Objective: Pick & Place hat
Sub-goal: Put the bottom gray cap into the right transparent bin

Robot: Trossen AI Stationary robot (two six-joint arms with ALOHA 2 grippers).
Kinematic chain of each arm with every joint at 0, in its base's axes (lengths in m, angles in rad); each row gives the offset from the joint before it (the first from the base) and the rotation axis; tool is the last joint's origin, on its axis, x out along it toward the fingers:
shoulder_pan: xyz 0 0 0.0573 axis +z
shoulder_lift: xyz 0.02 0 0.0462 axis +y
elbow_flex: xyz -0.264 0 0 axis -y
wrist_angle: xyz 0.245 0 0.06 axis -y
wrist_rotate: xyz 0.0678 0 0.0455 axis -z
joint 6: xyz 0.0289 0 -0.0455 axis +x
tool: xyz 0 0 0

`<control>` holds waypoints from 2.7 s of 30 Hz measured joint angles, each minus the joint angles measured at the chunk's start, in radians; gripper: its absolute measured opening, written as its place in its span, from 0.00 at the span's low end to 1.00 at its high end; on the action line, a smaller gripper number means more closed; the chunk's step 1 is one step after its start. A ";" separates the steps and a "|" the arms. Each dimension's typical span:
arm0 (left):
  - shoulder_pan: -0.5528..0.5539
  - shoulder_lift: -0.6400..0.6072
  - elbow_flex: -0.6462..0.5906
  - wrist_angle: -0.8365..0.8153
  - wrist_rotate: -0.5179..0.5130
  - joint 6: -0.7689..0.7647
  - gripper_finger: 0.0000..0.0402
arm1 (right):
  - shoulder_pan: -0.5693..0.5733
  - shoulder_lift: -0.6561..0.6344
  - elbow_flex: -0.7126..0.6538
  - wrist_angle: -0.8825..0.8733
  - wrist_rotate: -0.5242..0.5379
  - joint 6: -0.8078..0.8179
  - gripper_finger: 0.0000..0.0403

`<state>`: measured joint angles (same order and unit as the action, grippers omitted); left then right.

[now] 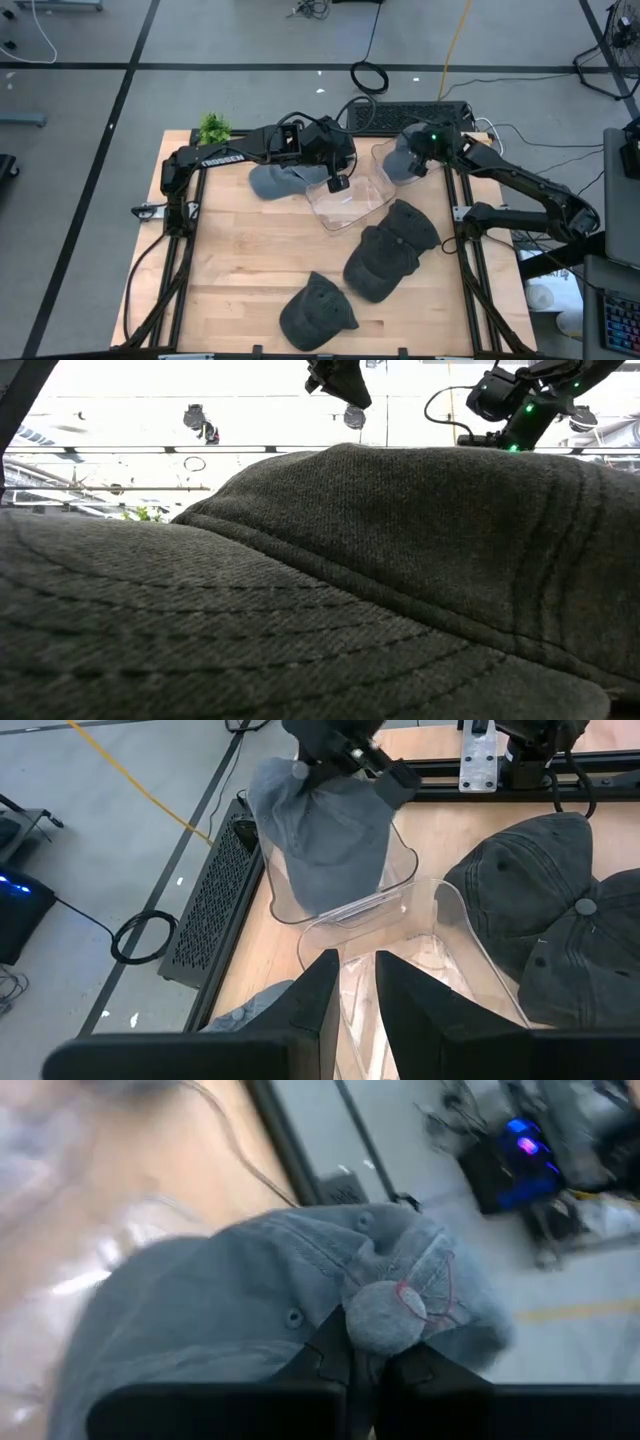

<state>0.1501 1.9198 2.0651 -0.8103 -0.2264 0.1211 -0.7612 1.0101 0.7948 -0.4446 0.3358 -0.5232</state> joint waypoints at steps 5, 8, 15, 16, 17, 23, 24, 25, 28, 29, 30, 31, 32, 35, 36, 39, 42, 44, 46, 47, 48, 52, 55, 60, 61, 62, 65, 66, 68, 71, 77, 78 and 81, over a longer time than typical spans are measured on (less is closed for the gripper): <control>0.000 0.000 0.000 0.000 0.000 0.000 0.20 | 0.000 0.007 0.000 0.007 0.060 0.068 0.10; 0.000 0.000 0.000 0.000 0.000 0.000 0.20 | 0.000 0.007 0.000 0.018 0.059 0.071 0.20; 0.000 0.000 0.000 0.000 0.000 -0.001 0.20 | 0.000 0.007 0.000 0.056 0.139 0.093 0.47; -0.001 0.000 0.000 0.000 0.000 -0.001 0.20 | 0.000 0.007 0.000 0.055 0.140 0.093 0.51; -0.001 0.000 0.000 0.000 0.000 -0.001 0.20 | 0.000 0.007 0.000 0.054 0.140 0.093 0.54; 0.000 0.000 0.000 0.000 0.000 -0.001 0.20 | 0.004 0.002 0.000 0.081 0.140 0.093 0.69; 0.000 0.000 0.000 0.000 0.000 -0.001 0.20 | 0.007 -0.004 0.000 0.094 0.140 0.093 0.70; 0.000 0.000 0.000 0.000 0.000 -0.001 0.20 | 0.011 -0.012 0.000 0.109 0.140 0.094 0.71; 0.000 0.000 0.000 0.000 0.000 -0.002 0.20 | 0.029 -0.045 0.000 0.157 0.160 0.095 0.72; 0.000 0.000 0.000 0.000 0.000 -0.001 0.20 | 0.036 -0.060 0.000 0.175 0.168 0.094 0.72; 0.000 0.000 0.000 0.000 0.000 -0.001 0.20 | 0.043 -0.075 0.000 0.188 0.174 0.097 0.71; 0.000 0.000 0.000 0.000 0.000 -0.001 0.20 | 0.052 -0.092 0.000 0.191 0.177 0.111 0.71; 0.000 0.000 0.000 0.000 0.000 -0.002 0.20 | 0.060 -0.110 0.000 0.188 0.171 0.133 0.71; 0.000 0.000 0.000 0.000 0.000 0.000 0.20 | 0.094 -0.161 0.001 0.117 0.074 0.267 0.69; 0.000 0.000 0.000 0.000 0.000 0.000 0.20 | 0.104 -0.174 0.001 0.069 0.020 0.333 0.68; 0.000 0.000 0.000 0.000 0.000 0.001 0.20 | 0.131 -0.196 0.001 -0.103 -0.118 0.562 0.59; 0.000 0.000 0.000 0.000 0.000 0.012 0.20 | 0.162 -0.196 0.000 -0.246 -0.136 0.687 0.38; 0.000 0.000 0.000 0.000 0.000 0.012 0.20 | 0.180 -0.193 -0.013 -0.262 -0.113 0.726 0.19; 0.000 0.000 0.000 0.000 0.000 0.013 0.20 | 0.189 -0.192 -0.038 -0.245 -0.110 0.732 0.05; 0.000 0.000 0.000 0.000 0.000 0.012 0.20 | 0.192 -0.190 -0.052 -0.229 -0.118 0.738 0.04; 0.000 0.000 0.000 0.000 0.000 0.011 0.20 | 0.194 -0.185 -0.065 -0.213 -0.133 0.749 0.04; 0.000 0.000 0.000 0.000 0.000 0.010 0.20 | 0.193 -0.146 -0.089 -0.253 -0.123 0.783 0.01; 0.000 0.000 0.000 0.000 0.000 0.009 0.20 | 0.193 -0.124 -0.090 -0.286 -0.020 0.800 0.01; 0.000 0.000 0.000 0.000 0.000 0.007 0.20 | 0.190 -0.115 -0.090 -0.289 0.139 0.789 0.00; 0.000 0.000 0.000 0.000 0.000 0.007 0.20 | 0.186 -0.111 -0.090 -0.289 0.170 0.784 0.00; 0.000 0.000 0.000 0.000 0.000 0.007 0.20 | 0.180 -0.105 -0.090 -0.290 0.206 0.777 0.00; 0.000 0.000 0.000 0.000 0.000 0.004 0.20 | 0.158 -0.076 -0.090 -0.285 0.326 0.773 0.00; 0.000 0.000 0.000 0.000 0.000 0.001 0.20 | 0.149 -0.061 -0.090 -0.277 0.343 0.771 0.00; 0.000 0.000 0.000 0.000 0.000 0.000 0.20 | 0.129 -0.025 -0.090 -0.235 0.344 0.747 0.00; 0.000 0.000 0.000 0.000 0.000 -0.001 0.20 | 0.106 0.040 -0.090 -0.139 0.275 0.689 0.00; 0.000 0.000 0.000 -0.001 0.000 -0.005 0.20 | 0.090 0.158 -0.090 -0.090 0.119 0.634 0.00; 0.000 0.000 0.000 -0.001 0.000 -0.005 0.20 | 0.090 0.166 -0.090 -0.099 0.110 0.633 0.00; -0.001 0.000 0.000 -0.001 0.000 -0.008 0.20 | 0.090 0.176 -0.089 -0.138 0.108 0.623 0.00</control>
<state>0.1493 1.9202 2.0647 -0.8108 -0.2264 0.1135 -0.6712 1.1857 0.7058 -0.5827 0.4441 0.0999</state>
